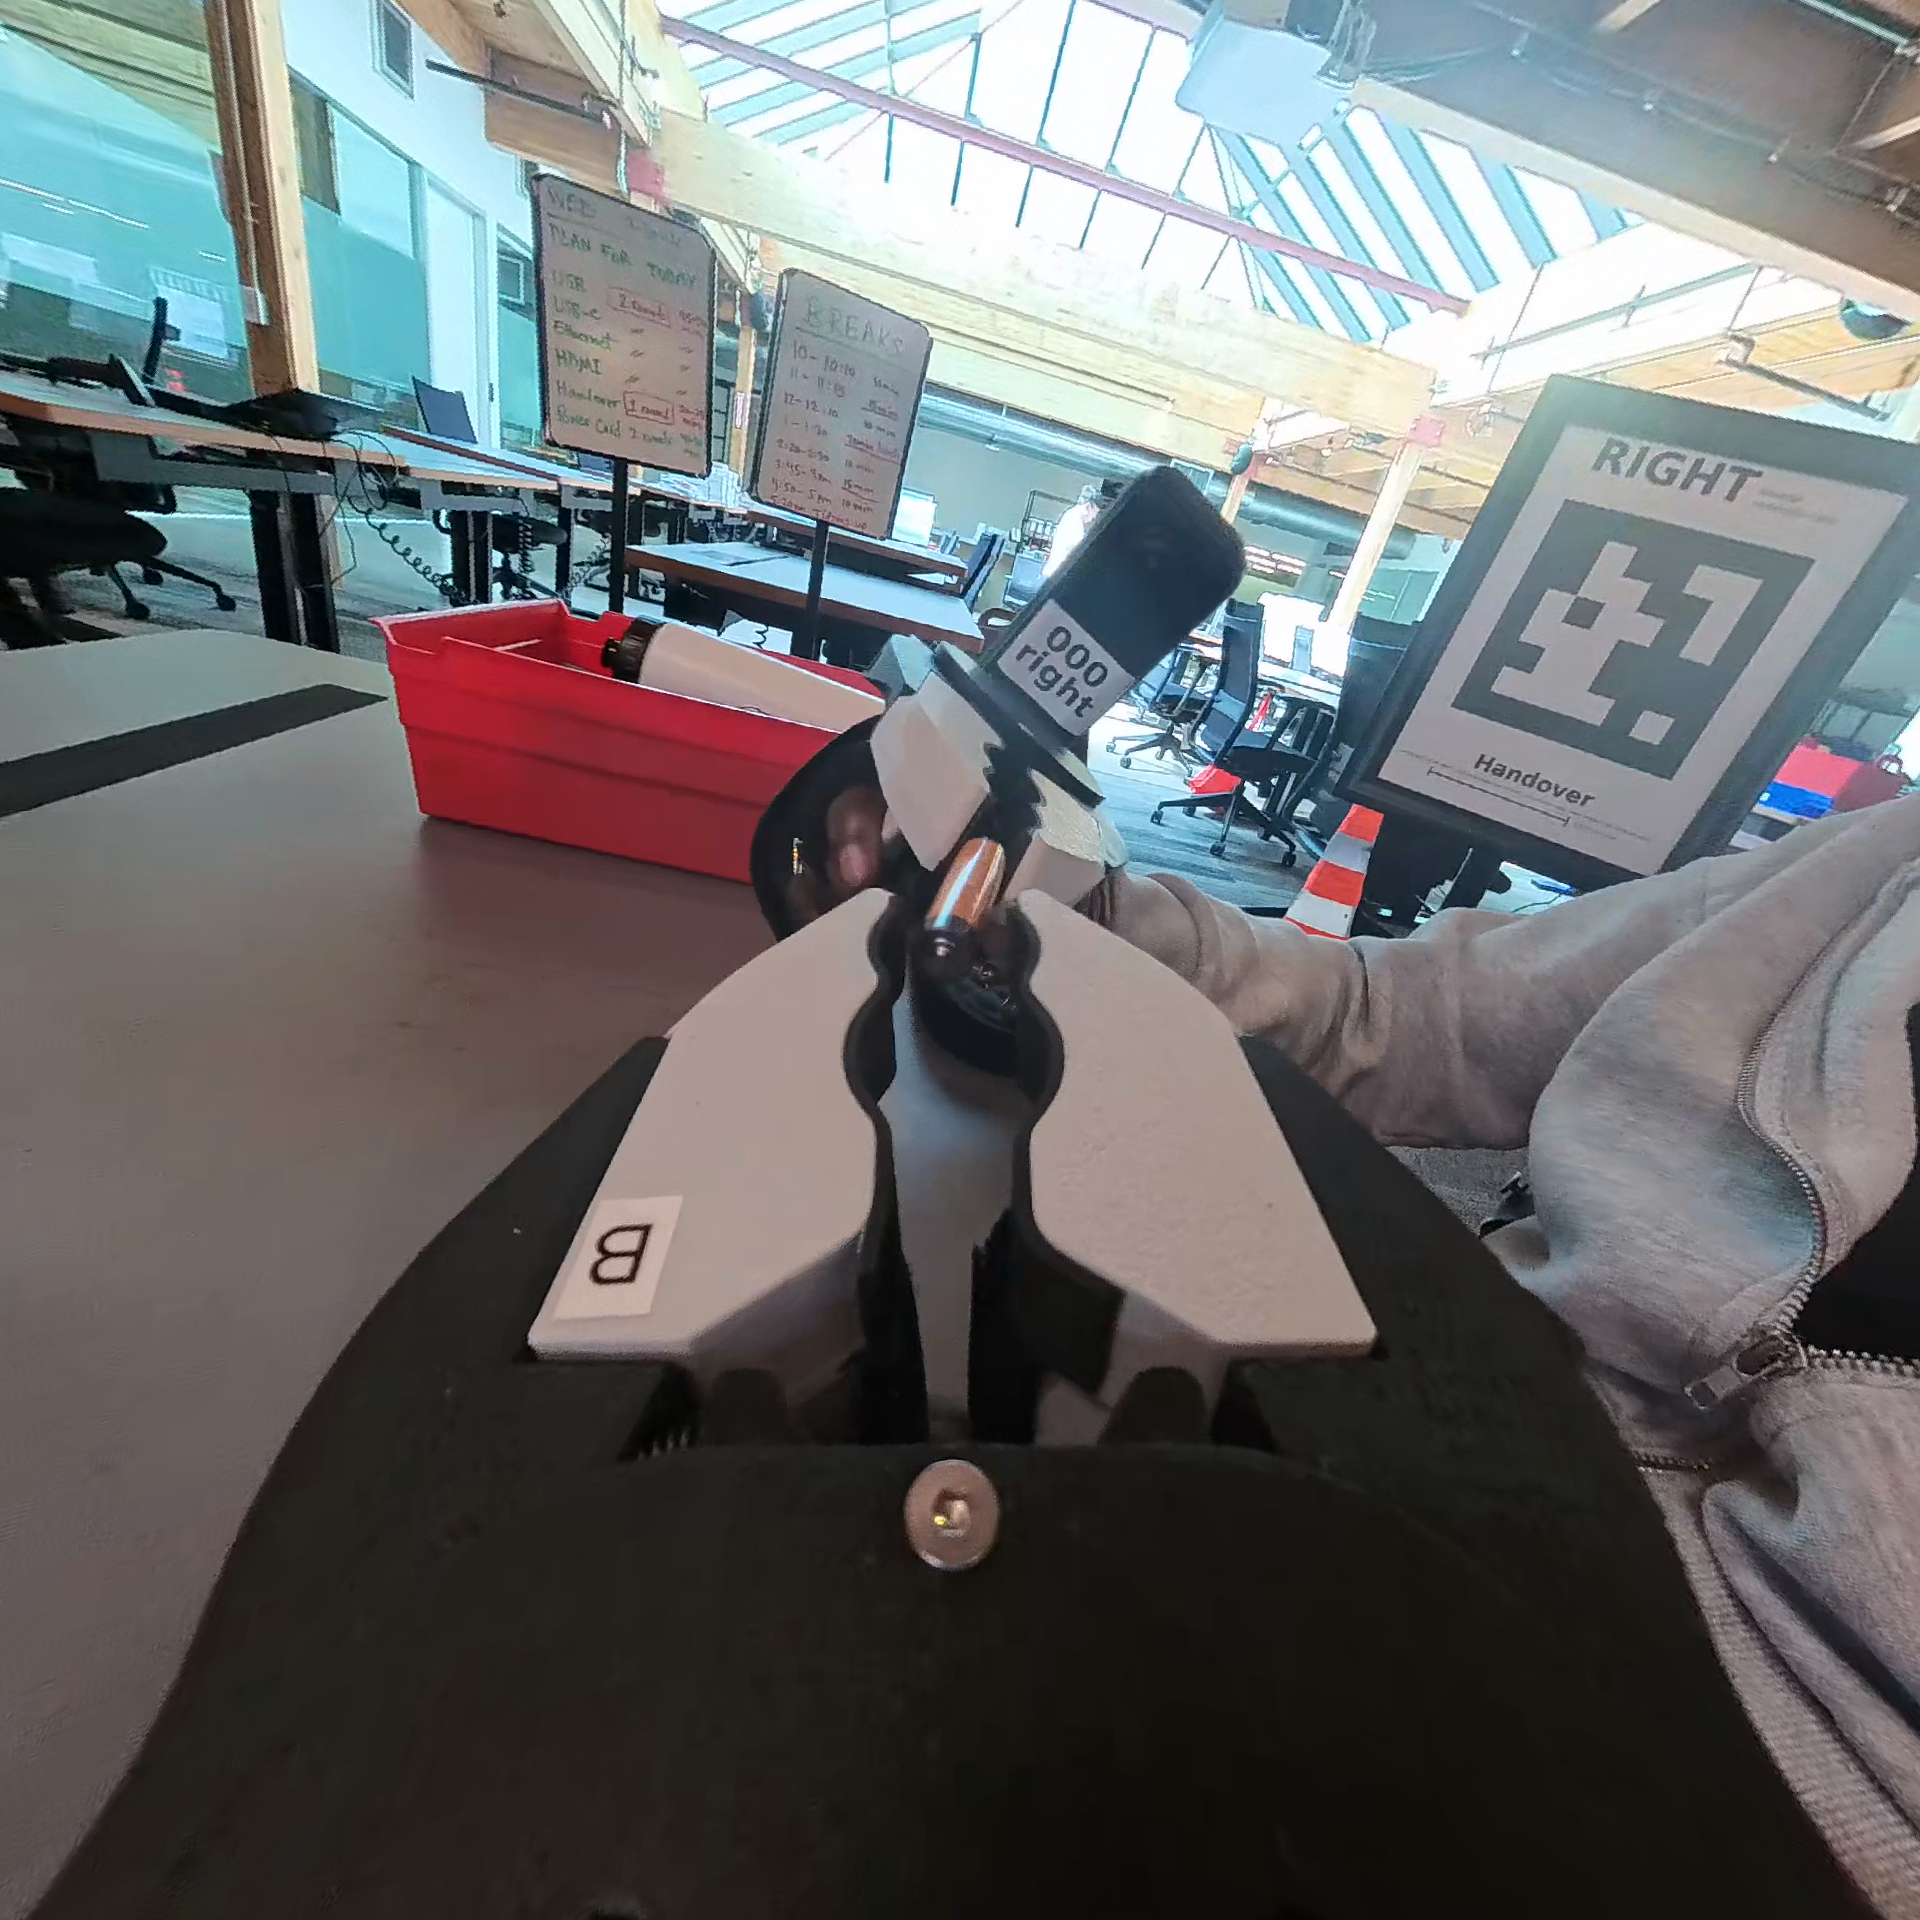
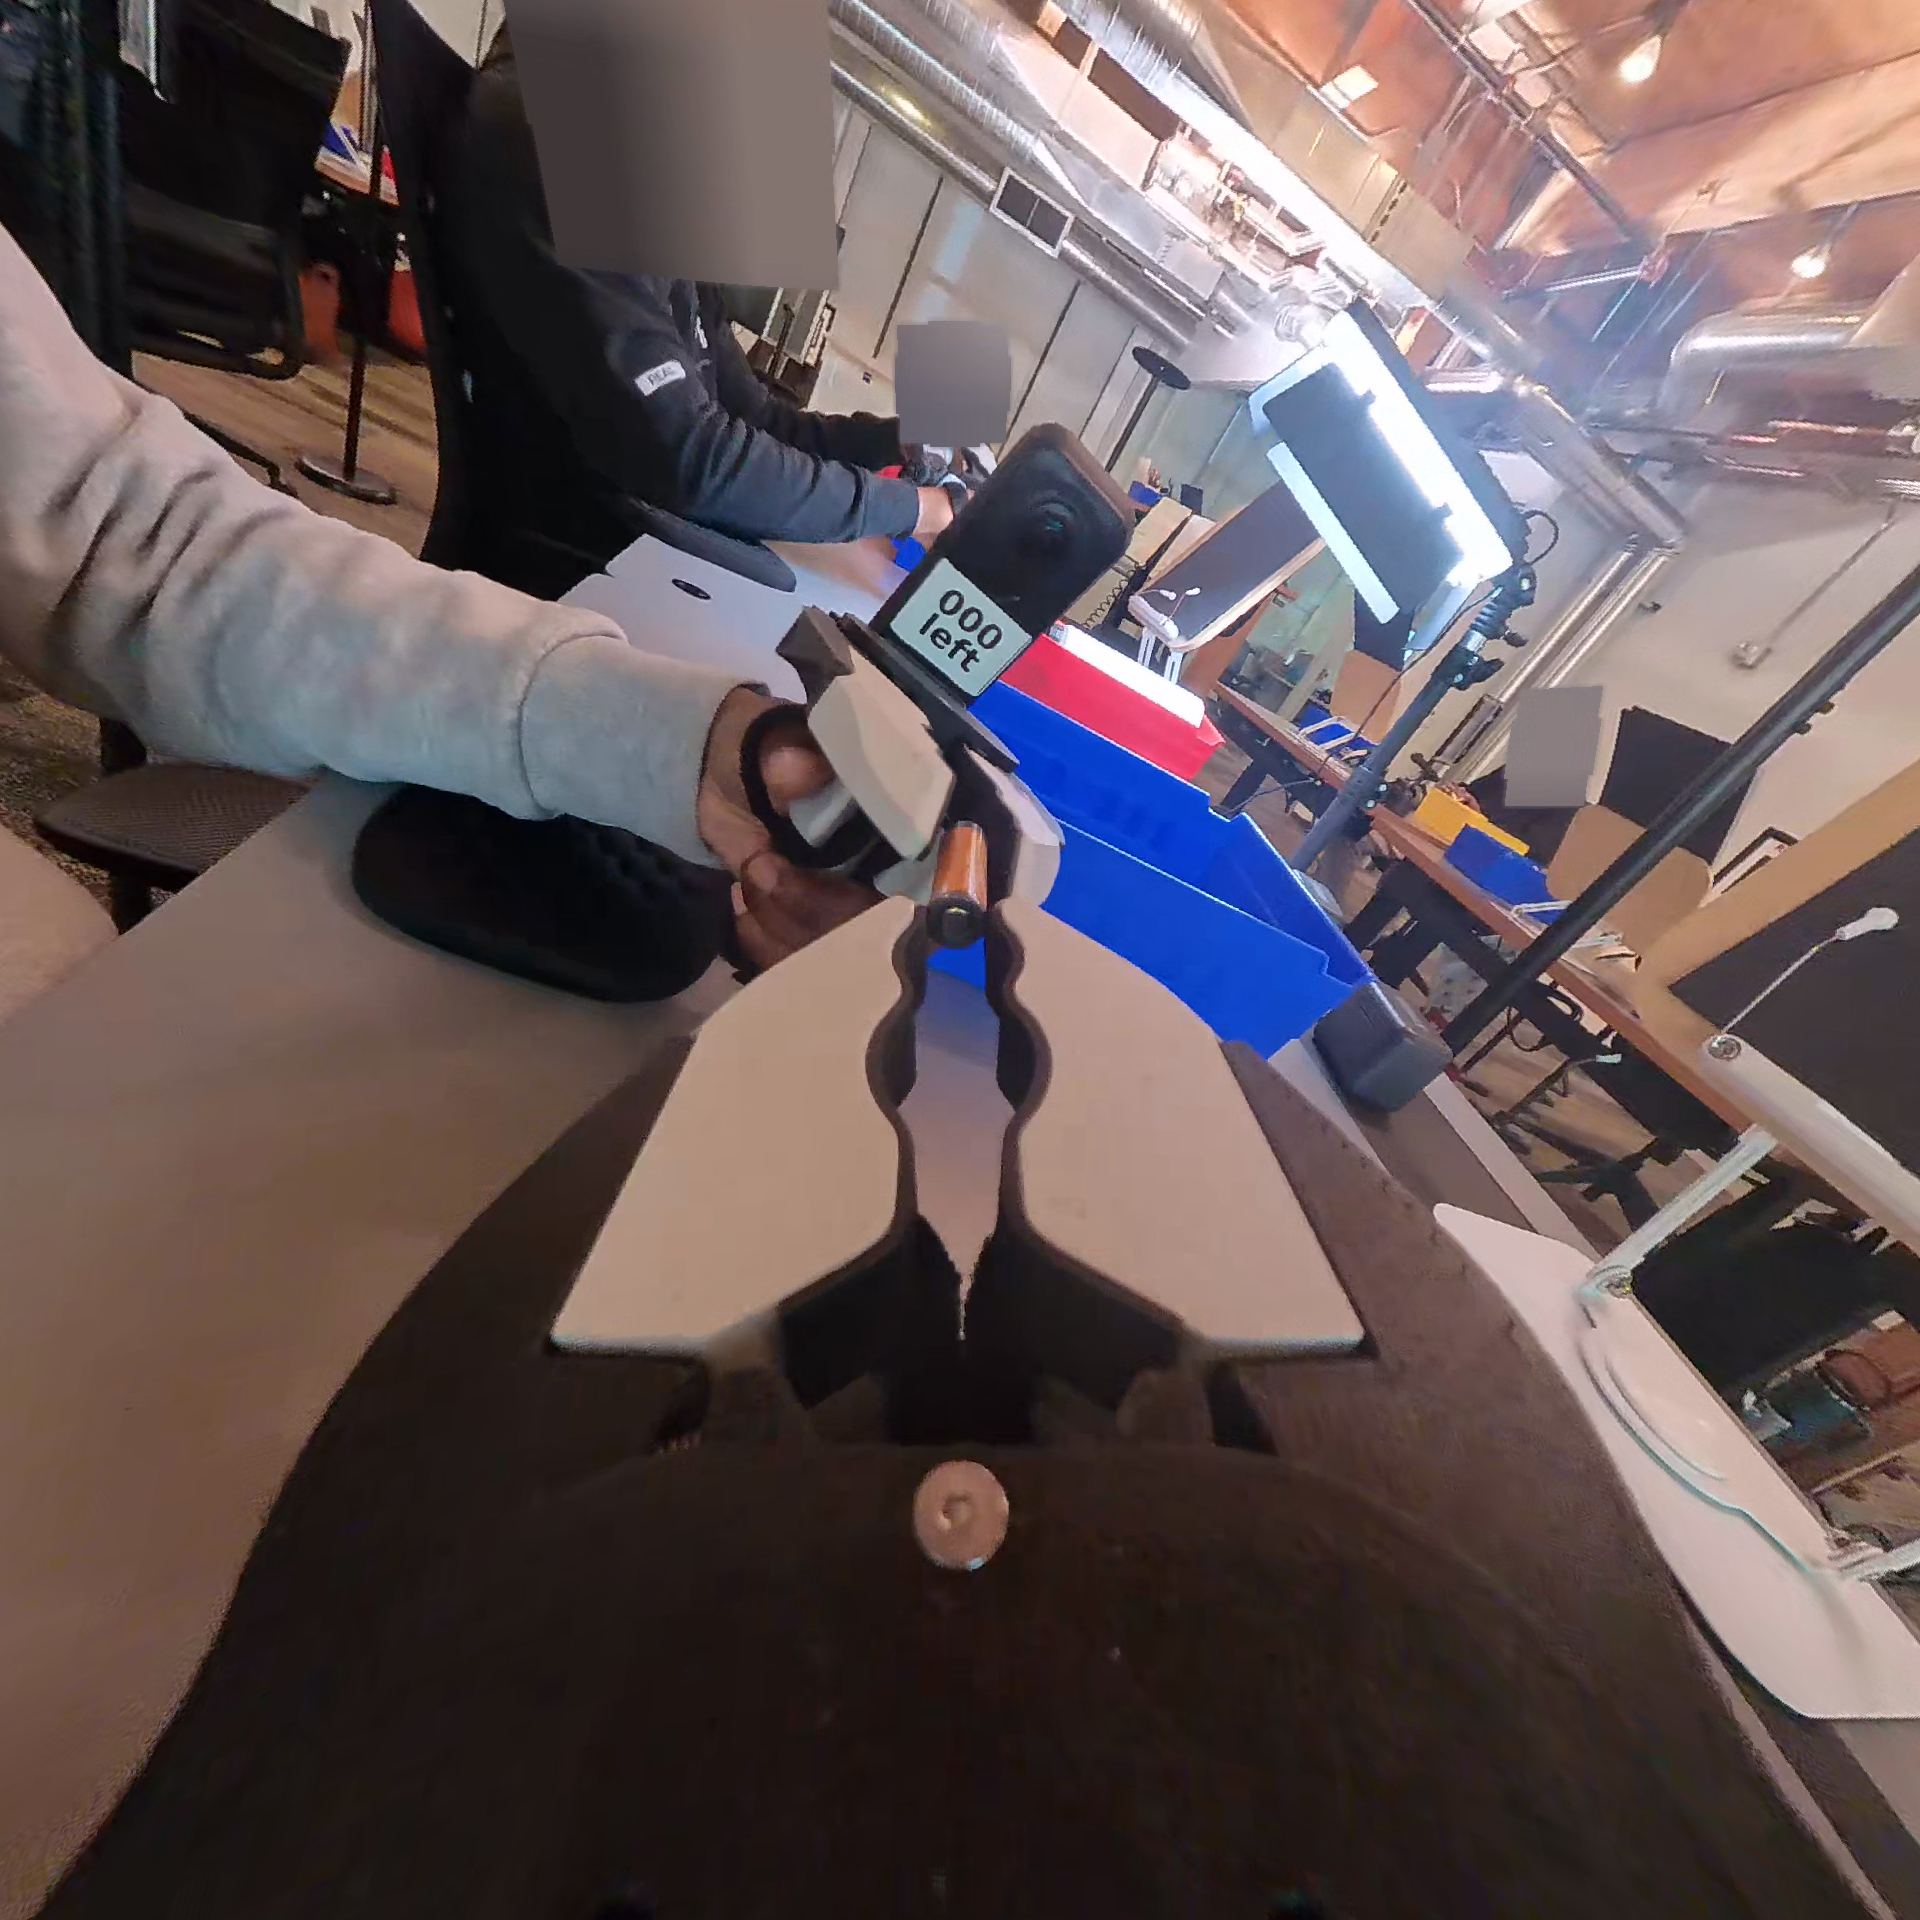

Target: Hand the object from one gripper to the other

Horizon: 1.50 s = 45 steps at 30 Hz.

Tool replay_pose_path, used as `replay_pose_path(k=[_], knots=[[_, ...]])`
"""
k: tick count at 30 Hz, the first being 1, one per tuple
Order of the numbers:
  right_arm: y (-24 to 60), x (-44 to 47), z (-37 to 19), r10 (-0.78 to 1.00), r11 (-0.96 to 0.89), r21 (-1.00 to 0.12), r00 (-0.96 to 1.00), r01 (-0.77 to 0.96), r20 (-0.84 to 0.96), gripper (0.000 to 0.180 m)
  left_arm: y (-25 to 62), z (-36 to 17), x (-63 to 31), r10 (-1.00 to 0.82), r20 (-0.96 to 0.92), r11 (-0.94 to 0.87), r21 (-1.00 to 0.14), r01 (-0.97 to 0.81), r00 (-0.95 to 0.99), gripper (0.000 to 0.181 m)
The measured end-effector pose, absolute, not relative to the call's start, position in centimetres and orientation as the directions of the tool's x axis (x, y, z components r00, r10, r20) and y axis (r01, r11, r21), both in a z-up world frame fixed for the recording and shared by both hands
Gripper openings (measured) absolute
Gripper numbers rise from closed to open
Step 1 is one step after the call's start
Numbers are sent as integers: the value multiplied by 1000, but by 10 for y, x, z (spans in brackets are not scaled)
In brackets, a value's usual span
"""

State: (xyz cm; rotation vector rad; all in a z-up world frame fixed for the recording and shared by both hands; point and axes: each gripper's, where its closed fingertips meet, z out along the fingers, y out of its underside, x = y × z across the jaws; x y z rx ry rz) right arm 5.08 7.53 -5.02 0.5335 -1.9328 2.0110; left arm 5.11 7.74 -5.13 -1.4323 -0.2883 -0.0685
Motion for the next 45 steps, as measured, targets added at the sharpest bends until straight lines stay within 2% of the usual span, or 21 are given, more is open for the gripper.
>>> replay_pose_path(k=[4, 6, 8, 10, 13, 16, 19, 23, 28, 31, 33, 38, 45], knots=[[75, 50, -52, -38, -38, -889, -888, -457, 458, 10, 77, -50, 52, 127, 206, 149, -971, 187, 970, 12], [74, 48, -53, -43, -29, -918, -917, -396, 397, 10, 77, -49, 52, 151, 140, 140, -983, 119, 979, 10], [74, 49, -54, -90, -26, -968, -964, -249, 251, 16, 77, -50, 51, 194, 36, 111, -994, 14, 980, 10], [74, 53, -54, -188, -26, -999, -982, -33, 37, 26, 78, -49, 54, 208, -49, 94, -993, -70, 977, 10], [77, 58, -49, -332, -1, -957, -903, 290, -273, 31, 81, -50, 57, 214, -133, 62, -987, -149, 968, 10], [76, 58, -52, -374, 49, -904, -832, 424, -410, 26, 83, -54, 57, 221, -170, 31, -983, -181, 960, 10], [73, 60, -59, -354, 79, -919, -851, 386, -388, 12, 84, -55, 58, 216, -176, 26, -982, -186, 960, 10], [73, 59, -61, -320, 56, -955, -901, 290, -292, 10, 84, -55, 57, 225, -147, 33, -987, -158, 963, 10], [74, 56, -56, -203, -34, -996, -975, -84, 89, 11, 81, -54, 54, 196, 20, 80, -997, 4, 980, 19], [74, 53, -53, -102, -46, -943, -938, -329, 332, 11, 81, -52, 56, 157, 93, 104, -992, 78, 983, 21], [74, 52, -53, -61, -33, -907, -905, -419, 420, 11, 81, -53, 56, 146, 116, 102, -990, 102, 982, 21], [71, 51, -58, -20, 14, -838, -838, -545, 545, 11, 81, -55, 56, 141, 136, 96, -988, 123, 981, 16], [71, 52, -58, -18, 19, -830, -830, -557, 557, 11, 81, -53, 58, 145, 80, 92, -993, 67, 986, 11]])
